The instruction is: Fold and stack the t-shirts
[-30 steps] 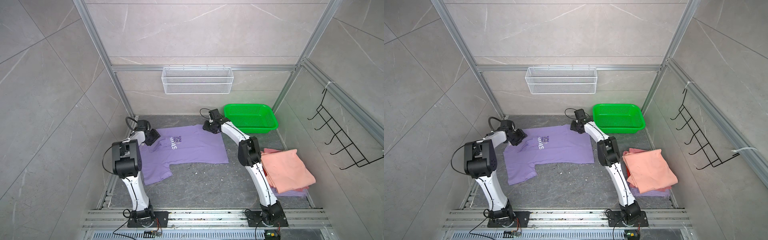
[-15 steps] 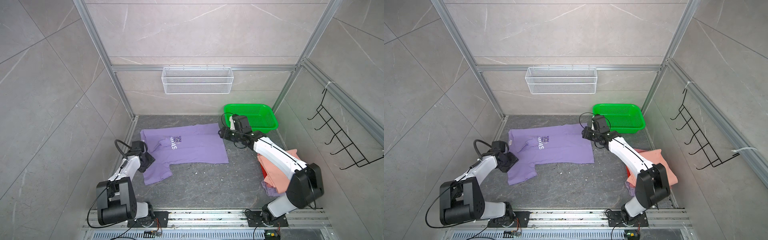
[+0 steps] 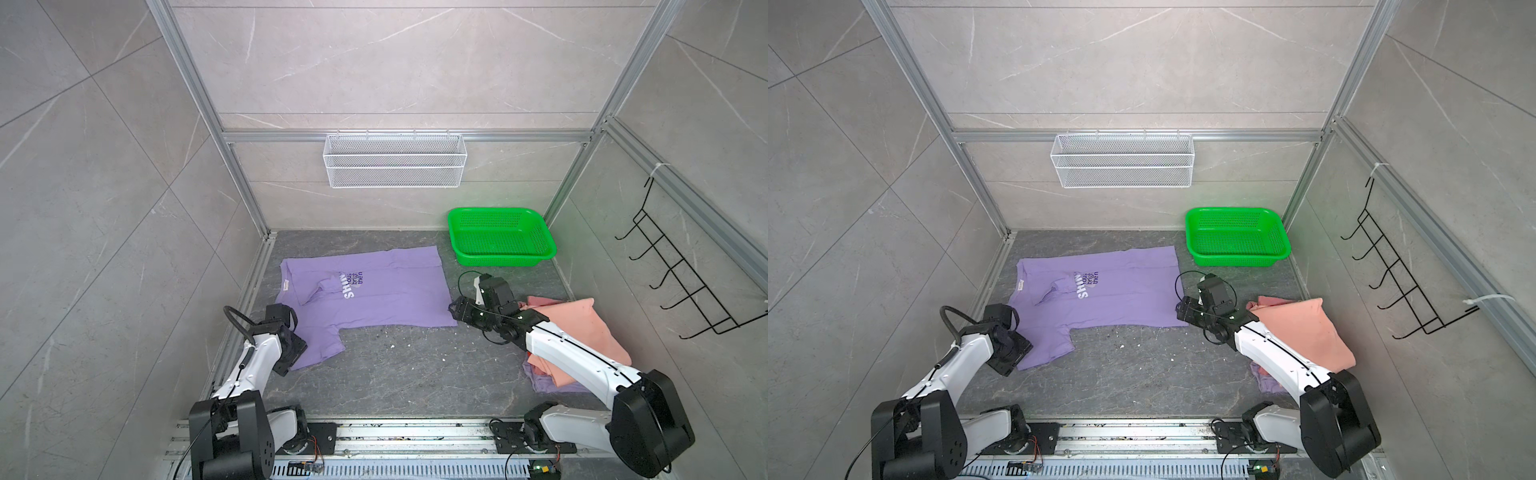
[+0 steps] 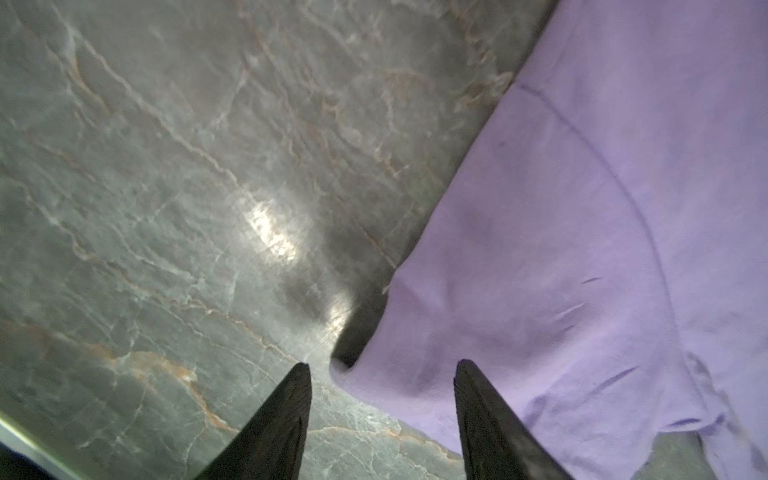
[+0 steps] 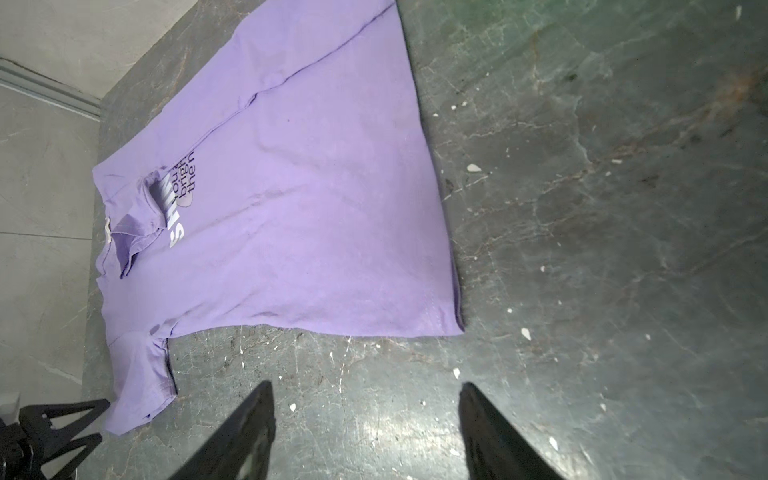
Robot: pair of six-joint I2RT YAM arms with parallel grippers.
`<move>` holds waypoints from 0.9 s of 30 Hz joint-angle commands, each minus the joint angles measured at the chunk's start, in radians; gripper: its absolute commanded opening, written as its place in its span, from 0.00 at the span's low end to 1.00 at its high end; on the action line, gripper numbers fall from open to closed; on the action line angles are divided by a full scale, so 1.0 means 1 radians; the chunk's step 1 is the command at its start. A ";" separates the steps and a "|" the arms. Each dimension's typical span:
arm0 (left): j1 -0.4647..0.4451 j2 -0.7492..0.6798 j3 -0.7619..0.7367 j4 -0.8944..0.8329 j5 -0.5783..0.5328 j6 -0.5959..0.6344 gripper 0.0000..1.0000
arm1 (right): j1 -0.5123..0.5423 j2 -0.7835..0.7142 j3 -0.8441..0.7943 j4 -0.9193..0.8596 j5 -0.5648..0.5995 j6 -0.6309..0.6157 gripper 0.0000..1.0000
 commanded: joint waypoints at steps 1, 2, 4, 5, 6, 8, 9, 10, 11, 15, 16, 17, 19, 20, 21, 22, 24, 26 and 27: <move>0.001 -0.052 -0.049 -0.030 0.021 -0.059 0.57 | 0.005 -0.030 -0.030 0.045 0.003 0.020 0.71; 0.001 -0.055 -0.058 -0.022 0.026 -0.064 0.56 | 0.005 -0.034 -0.037 0.045 -0.003 0.017 0.71; 0.001 -0.046 -0.073 0.004 0.039 -0.071 0.55 | 0.005 -0.043 -0.050 0.038 -0.011 0.008 0.71; 0.001 -0.039 -0.074 0.010 0.039 -0.071 0.55 | 0.006 -0.048 -0.054 0.033 -0.013 0.003 0.71; 0.001 -0.028 -0.067 0.010 0.038 -0.070 0.55 | 0.005 -0.056 -0.058 0.022 -0.012 0.000 0.71; 0.001 -0.011 -0.049 0.002 0.015 -0.060 0.55 | 0.006 -0.078 -0.068 0.013 -0.008 -0.003 0.71; 0.001 -0.002 -0.043 0.008 0.012 -0.048 0.55 | 0.005 -0.089 -0.077 0.013 -0.005 -0.002 0.71; 0.001 0.006 -0.038 0.014 0.013 -0.037 0.55 | 0.004 -0.098 -0.084 0.014 0.000 0.000 0.71; 0.001 0.013 -0.034 0.022 0.018 -0.030 0.53 | 0.005 -0.104 -0.089 0.014 0.004 0.001 0.71; 0.001 0.053 -0.034 0.069 0.041 -0.008 0.40 | 0.005 -0.110 -0.102 0.013 0.020 0.007 0.71; 0.001 0.062 -0.035 0.077 0.046 -0.005 0.36 | 0.005 -0.109 -0.107 0.013 0.024 0.009 0.71; 0.001 0.065 -0.034 0.084 0.054 -0.001 0.32 | 0.005 -0.108 -0.110 0.016 0.027 0.010 0.71; 0.001 0.063 -0.033 0.086 0.062 -0.005 0.25 | 0.005 -0.097 -0.116 0.017 0.036 0.016 0.71; 0.001 0.056 -0.030 0.082 0.062 -0.004 0.23 | 0.005 -0.090 -0.117 0.019 0.037 0.020 0.71; 0.001 0.044 -0.028 0.075 0.064 -0.005 0.21 | 0.004 -0.081 -0.121 0.023 0.040 0.026 0.71; 0.001 0.030 -0.026 0.068 0.067 -0.006 0.19 | 0.005 -0.070 -0.126 0.029 0.042 0.038 0.71; 0.001 -0.006 -0.022 0.054 0.074 -0.006 0.16 | 0.005 -0.049 -0.134 0.041 0.048 0.061 0.72; 0.001 -0.048 -0.017 0.031 0.084 -0.005 0.11 | 0.006 -0.024 -0.150 0.067 0.053 0.091 0.71; 0.001 -0.072 -0.015 0.021 0.093 -0.005 0.09 | 0.006 -0.012 -0.155 0.074 0.060 0.104 0.72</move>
